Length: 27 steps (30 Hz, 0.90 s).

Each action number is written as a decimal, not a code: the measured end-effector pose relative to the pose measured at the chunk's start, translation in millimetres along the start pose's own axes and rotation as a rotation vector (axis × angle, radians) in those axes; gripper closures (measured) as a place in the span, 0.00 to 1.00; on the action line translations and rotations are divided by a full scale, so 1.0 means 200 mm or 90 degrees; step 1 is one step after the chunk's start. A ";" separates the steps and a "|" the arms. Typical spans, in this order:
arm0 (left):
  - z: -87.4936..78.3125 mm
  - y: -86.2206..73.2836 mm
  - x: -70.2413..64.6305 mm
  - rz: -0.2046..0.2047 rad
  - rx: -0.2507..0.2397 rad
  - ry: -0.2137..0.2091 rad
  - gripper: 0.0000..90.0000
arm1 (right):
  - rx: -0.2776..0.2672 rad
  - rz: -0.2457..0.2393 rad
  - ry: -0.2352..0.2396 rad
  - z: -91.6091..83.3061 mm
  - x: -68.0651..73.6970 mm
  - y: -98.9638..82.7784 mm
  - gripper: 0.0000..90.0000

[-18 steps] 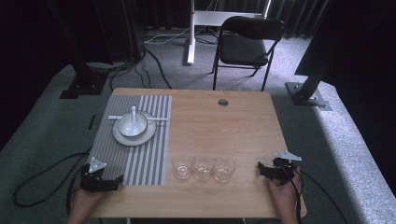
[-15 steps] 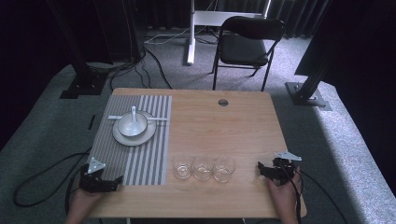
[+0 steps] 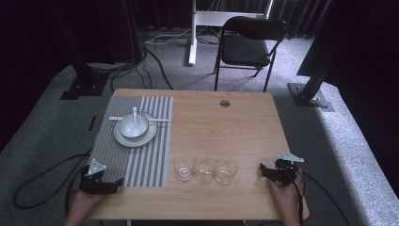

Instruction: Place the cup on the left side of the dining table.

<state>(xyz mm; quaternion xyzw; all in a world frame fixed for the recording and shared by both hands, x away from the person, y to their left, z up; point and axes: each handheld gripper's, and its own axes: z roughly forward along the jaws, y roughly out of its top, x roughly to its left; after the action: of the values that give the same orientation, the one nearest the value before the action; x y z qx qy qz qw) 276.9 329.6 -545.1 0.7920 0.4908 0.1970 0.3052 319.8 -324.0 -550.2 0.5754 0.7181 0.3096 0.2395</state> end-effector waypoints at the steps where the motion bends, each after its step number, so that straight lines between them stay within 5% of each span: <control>1: 0.00 0.00 0.00 0.000 0.000 0.000 0.00 | 0.000 0.000 0.000 0.00 0.00 0.00 0.13; 27: -0.05 0.11 -0.13 0.055 -0.038 -0.070 0.00 | 0.000 0.000 0.000 0.00 0.00 0.00 0.13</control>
<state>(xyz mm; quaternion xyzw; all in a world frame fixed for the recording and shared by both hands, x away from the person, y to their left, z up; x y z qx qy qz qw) 274.1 302.3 -523.8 0.8125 0.4328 0.1808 0.3462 319.8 -324.0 -550.3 0.5755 0.7179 0.3098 0.2396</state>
